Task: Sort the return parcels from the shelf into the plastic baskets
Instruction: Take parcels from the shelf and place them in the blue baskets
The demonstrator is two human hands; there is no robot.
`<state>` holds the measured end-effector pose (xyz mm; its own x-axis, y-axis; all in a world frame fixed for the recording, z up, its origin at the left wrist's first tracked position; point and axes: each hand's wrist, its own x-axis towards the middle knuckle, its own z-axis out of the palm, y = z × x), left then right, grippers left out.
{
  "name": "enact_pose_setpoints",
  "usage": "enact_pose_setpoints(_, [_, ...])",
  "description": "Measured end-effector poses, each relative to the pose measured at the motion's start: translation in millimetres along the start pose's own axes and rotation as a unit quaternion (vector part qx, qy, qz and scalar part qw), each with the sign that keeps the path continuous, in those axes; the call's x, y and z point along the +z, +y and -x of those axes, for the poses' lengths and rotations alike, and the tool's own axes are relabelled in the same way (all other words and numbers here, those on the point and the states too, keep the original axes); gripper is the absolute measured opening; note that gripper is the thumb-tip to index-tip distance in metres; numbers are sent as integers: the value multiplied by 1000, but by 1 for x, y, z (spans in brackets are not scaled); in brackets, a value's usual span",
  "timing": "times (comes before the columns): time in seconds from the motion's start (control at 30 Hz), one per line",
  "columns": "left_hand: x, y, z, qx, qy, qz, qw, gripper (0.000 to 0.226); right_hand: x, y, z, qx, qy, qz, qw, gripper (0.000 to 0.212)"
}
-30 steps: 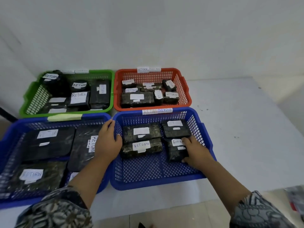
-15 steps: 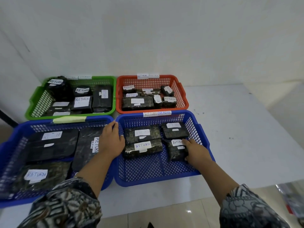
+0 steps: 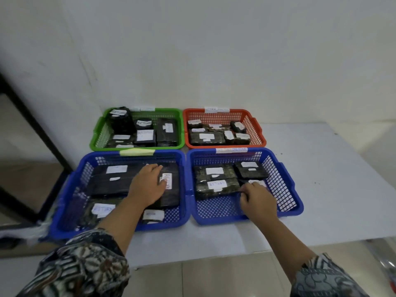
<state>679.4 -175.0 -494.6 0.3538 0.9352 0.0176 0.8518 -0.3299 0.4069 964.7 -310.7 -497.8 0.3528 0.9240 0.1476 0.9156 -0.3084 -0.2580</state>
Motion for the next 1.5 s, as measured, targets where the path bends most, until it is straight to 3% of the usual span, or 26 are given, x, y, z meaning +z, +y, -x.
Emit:
enact_pose_setpoints(0.23, [-62, -96, 86, -18, 86, -19, 996, 49, 29, -146, 48, -132, 15, -81, 988, 13])
enact_pose_setpoints(0.47, [-122, -220, 186, -121, 115, -64, 984, 49, 69, -295, 106, -251, -16, -126, 960, 18])
enact_pose_setpoints(0.87, [-172, -369, 313, -287, 114, -83, 947, 52, 126, -490, 176, -386, -162, -142, 897, 40])
enact_pose_setpoints(1.17, [-192, -464, 310, -315, 103, -91, 939, 53, 183, -601, 160, -420, -225, -112, 872, 39])
enact_pose_setpoints(1.5, [-235, -579, 258, -329, 93, -64, 938, 52, 233, -717, 115, -398, -275, -67, 873, 38])
